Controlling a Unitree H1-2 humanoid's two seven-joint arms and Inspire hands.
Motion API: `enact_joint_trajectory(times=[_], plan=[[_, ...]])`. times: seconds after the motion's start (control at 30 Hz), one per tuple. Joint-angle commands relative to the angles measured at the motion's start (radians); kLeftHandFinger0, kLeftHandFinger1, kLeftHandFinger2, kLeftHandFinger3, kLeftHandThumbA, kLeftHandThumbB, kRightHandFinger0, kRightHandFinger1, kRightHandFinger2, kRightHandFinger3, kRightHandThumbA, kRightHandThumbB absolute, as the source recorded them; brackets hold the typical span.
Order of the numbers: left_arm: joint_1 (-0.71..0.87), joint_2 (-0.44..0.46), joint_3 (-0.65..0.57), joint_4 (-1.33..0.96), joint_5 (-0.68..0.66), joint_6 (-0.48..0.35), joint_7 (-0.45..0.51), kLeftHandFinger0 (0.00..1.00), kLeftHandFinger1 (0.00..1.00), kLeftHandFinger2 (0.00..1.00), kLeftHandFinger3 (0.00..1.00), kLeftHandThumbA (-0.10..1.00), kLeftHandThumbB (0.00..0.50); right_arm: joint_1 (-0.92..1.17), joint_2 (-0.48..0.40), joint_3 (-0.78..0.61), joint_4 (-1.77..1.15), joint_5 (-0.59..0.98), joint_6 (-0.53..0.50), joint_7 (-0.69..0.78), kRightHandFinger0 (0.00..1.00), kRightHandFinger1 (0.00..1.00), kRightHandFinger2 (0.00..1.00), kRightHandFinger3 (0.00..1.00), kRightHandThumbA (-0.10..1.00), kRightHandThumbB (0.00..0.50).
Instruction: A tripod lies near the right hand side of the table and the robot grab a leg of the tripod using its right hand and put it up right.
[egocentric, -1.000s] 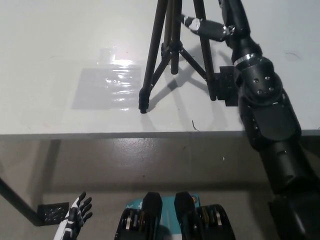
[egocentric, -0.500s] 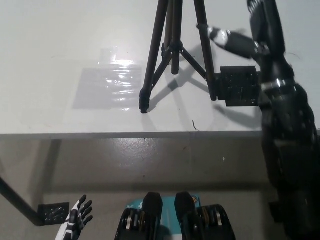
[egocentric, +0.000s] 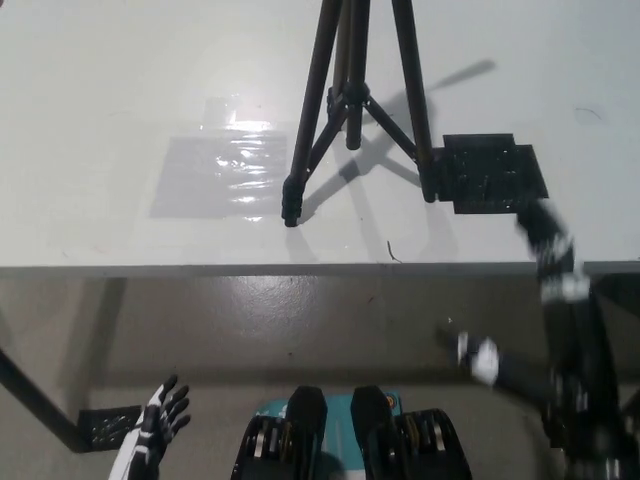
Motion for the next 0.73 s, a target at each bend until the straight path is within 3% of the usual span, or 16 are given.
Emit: enact_joint_trajectory(times=[0.0,0.3,0.37,0.53,0.63,0.7], plan=[[-0.015,0.020,-0.018,-0.087,-0.022,-0.042,-0.045,1.00,1.00,1.00,1.00,1.00,0.138,0.120,0.030,0.013,0.045,-0.001,-0.212,-0.044,1.00,1.00,1.00,1.00,1.00,0.416],[-0.028,0.015,-0.015,-0.118,-0.029,-0.017,-0.039,1.00,1.00,1.00,1.00,1.00,0.154,0.076,0.024,-0.029,0.268,0.061,-0.212,-0.023,1.00,1.00,1.00,1.00,1.00,0.322],[-0.035,0.015,-0.016,-0.114,-0.027,-0.023,-0.040,1.00,1.00,1.00,1.00,1.00,0.137,0.067,0.025,-0.035,0.303,0.066,-0.212,-0.021,1.00,1.00,1.00,1.00,1.00,0.365],[-0.052,0.020,-0.014,-0.110,-0.030,-0.023,-0.048,1.00,1.00,1.00,1.00,1.00,0.120,0.043,0.029,-0.042,0.370,0.086,-0.212,-0.014,1.00,1.00,1.00,1.00,1.00,0.387],[-0.071,0.019,-0.013,-0.101,-0.028,-0.027,-0.048,1.00,1.00,1.00,1.00,1.00,0.120,0.021,0.026,-0.047,0.409,0.090,-0.209,-0.012,1.00,1.00,1.00,1.00,1.00,0.392],[-0.077,0.018,-0.017,-0.093,-0.027,-0.027,-0.050,1.00,1.00,1.00,1.00,1.00,0.121,0.018,0.021,-0.049,0.418,0.086,-0.207,-0.010,1.00,1.00,1.00,1.00,1.00,0.349]])
